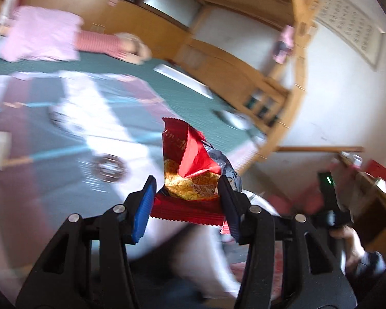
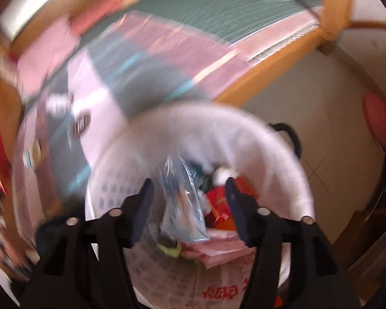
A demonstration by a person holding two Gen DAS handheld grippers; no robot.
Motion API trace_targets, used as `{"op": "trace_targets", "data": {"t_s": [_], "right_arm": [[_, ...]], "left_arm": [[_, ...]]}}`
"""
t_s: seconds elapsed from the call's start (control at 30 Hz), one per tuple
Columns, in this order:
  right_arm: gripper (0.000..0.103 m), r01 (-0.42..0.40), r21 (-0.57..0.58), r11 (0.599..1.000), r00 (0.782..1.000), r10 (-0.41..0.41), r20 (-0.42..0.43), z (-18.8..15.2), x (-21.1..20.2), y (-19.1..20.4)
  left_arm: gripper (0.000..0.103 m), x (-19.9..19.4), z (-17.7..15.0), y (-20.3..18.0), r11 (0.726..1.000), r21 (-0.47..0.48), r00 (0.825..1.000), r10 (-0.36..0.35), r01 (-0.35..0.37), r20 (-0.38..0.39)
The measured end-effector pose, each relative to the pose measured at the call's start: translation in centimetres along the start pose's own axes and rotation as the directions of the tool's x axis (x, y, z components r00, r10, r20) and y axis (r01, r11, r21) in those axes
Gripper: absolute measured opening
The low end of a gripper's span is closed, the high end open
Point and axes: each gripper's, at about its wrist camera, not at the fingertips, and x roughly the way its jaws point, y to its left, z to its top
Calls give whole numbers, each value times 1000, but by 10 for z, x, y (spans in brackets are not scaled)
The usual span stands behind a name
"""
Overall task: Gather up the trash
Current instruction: 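Open both grippers over the bin to drop the red and clear bags, then move both grippers back over the paper cup and white bag on the bed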
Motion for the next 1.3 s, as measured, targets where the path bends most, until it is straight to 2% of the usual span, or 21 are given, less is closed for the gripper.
{"op": "trace_targets", "data": {"t_s": [0.13,0.23,0.3,0.33,0.37,0.47,0.57,0.63,0.67,0.7,0.73,0.77,0.8,0.87,0.9,0.97,1.03,1.07,1.13,1.2,1.3], "right_arm": [[66,-11,116,993,986,-8,166,13,-42,-30],[67,-48,178,983,971,4,238,25,-60,-43],[67,-63,181,981,966,15,258,28,-65,-43],[67,-66,179,982,964,17,265,30,-65,-43],[67,-67,173,983,962,18,271,33,-65,-41],[67,-84,167,982,958,34,284,33,-63,-37],[67,-101,155,983,960,55,276,37,-57,-31],[68,-93,119,989,961,58,270,41,-53,-15],[70,-81,92,993,962,53,268,44,-50,-4],[72,-72,64,995,963,52,264,45,-46,8],[73,-74,32,997,965,63,255,47,-40,24],[75,-94,5,996,967,90,237,48,-33,40],[75,-122,-18,992,970,123,212,48,-24,55],[76,-182,-60,981,972,189,138,49,0,94],[76,-203,-86,975,972,212,106,50,14,118],[76,-231,-136,963,968,242,72,51,36,160],[76,-260,-181,949,961,272,44,51,59,207],[76,-278,-197,940,957,289,27,51,69,229],[76,-331,-212,920,942,334,-22,48,92,272],[76,-357,-209,910,934,354,-57,44,107,301],[76,-306,-293,906,948,318,-8,43,120,338]], "left_arm": [[50,40,-17,-40,988,23,983,-149,153,-108],[52,85,-42,-84,962,72,943,-242,264,-228],[67,110,-59,-107,941,104,907,-275,322,-318],[80,121,-68,-118,936,128,895,-266,329,-358],[83,125,-73,-122,937,153,898,-241,314,-368],[86,112,-59,-112,955,211,950,-145,208,-276],[92,77,-19,-65,990,120,990,-65,79,-123],[95,45,21,-8,995,40,996,89,-88,-30],[97,34,36,14,985,7,985,174,-174,-1],[98,16,52,47,949,-43,948,315,-313,36],[99,-2,66,84,886,-90,885,462,-455,67],[99,-12,73,107,840,-113,838,540,-531,80],[99,-27,78,144,771,-149,769,634,-620,83],[99,-44,79,203,679,-233,690,722,-696,45],[99,-52,74,235,657,-311,690,724,-687,4],[99,-58,64,285,641,-453,749,655,-619,-97],[99,-53,58,301,663,-482,794,594,-573,-127],[99,-49,57,303,667,-469,795,591,-579,-139],[99,-43,62,303,666,-423,770,623,-614,-137],[99,-35,63,295,691,-336,758,640,-640,-126],[99,-2,66,288,710,-141,723,667,-690,-179]]}}
